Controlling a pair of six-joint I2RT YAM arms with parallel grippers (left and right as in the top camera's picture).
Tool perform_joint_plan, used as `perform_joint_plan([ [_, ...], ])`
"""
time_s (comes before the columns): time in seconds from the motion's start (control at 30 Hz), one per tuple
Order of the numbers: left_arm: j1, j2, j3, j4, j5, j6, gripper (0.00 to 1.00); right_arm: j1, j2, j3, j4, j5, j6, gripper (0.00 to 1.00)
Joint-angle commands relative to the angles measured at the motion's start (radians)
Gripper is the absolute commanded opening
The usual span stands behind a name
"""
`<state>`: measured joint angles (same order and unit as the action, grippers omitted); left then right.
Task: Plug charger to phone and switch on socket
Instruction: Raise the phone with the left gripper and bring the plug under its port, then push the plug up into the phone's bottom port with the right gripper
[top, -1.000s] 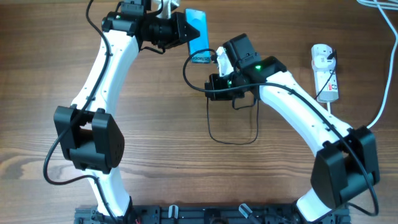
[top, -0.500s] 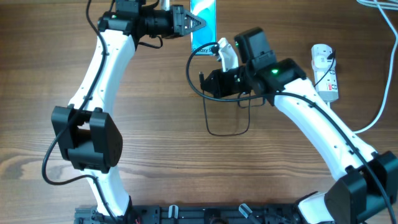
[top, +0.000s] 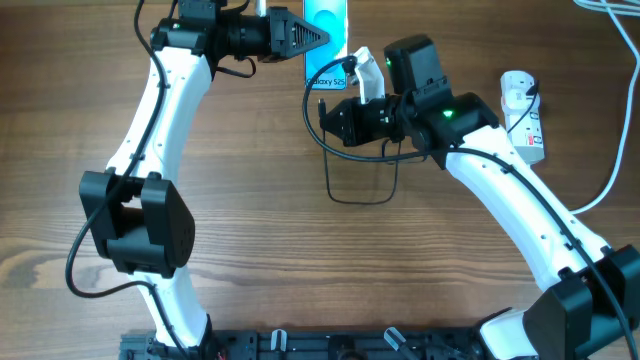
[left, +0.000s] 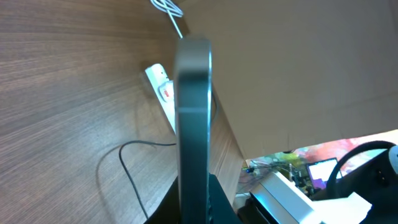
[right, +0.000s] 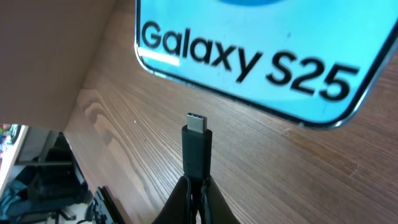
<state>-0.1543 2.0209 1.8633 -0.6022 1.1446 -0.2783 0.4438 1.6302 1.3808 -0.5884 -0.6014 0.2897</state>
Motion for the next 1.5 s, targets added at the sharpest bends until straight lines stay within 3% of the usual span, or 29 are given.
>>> perform_joint_plan([
  [0.0,0.002,-0.035,0.009,0.004,0.051,0.010,0.04,0.001,-0.021,0.003,0.007,0.021,0.002,0.04],
  [1.47,0.002,-0.035,0.009,0.004,0.006,0.014,0.04,0.002,-0.021,0.003,0.035,0.081,0.028,0.04],
])
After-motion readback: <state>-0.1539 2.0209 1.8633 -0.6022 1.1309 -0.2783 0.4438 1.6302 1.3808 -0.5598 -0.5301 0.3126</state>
